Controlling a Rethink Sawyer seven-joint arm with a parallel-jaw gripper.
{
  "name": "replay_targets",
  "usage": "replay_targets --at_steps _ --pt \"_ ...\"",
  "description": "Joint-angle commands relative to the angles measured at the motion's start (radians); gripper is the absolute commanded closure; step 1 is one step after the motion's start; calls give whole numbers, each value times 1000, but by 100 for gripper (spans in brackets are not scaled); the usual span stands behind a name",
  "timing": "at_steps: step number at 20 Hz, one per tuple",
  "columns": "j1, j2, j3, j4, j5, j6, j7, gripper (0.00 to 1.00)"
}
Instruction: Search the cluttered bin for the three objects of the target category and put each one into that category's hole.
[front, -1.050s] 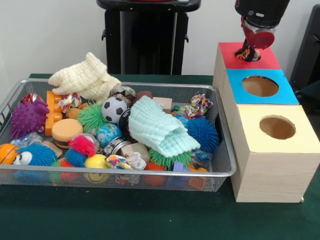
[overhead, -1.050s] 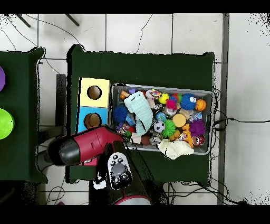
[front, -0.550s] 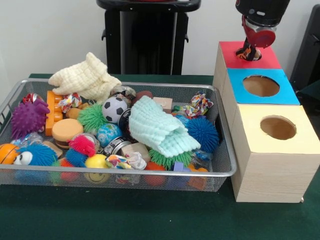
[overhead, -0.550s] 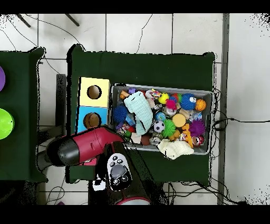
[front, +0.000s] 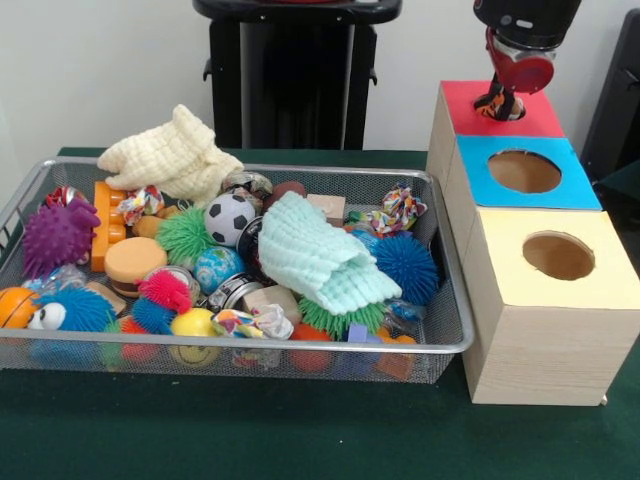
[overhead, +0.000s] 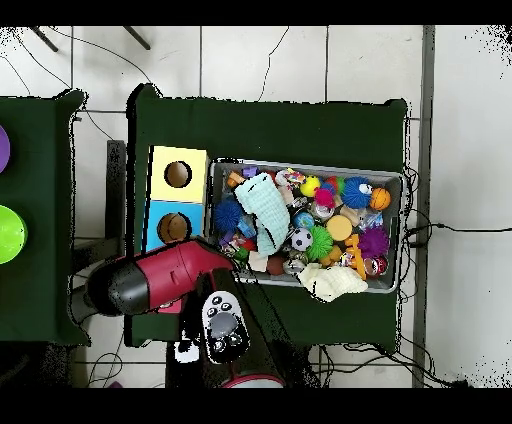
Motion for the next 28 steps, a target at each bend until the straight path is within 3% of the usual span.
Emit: replay_targets --at_steps 1,19,20,28 --pt "-25 -121 44 -29 81 229 137 0" --pt "-38 -121 63 -15 84 227 110 0" --pt "-41 -122 65 -14 86 226 109 100" --pt "-54 -127 78 3 95 215 98 100"
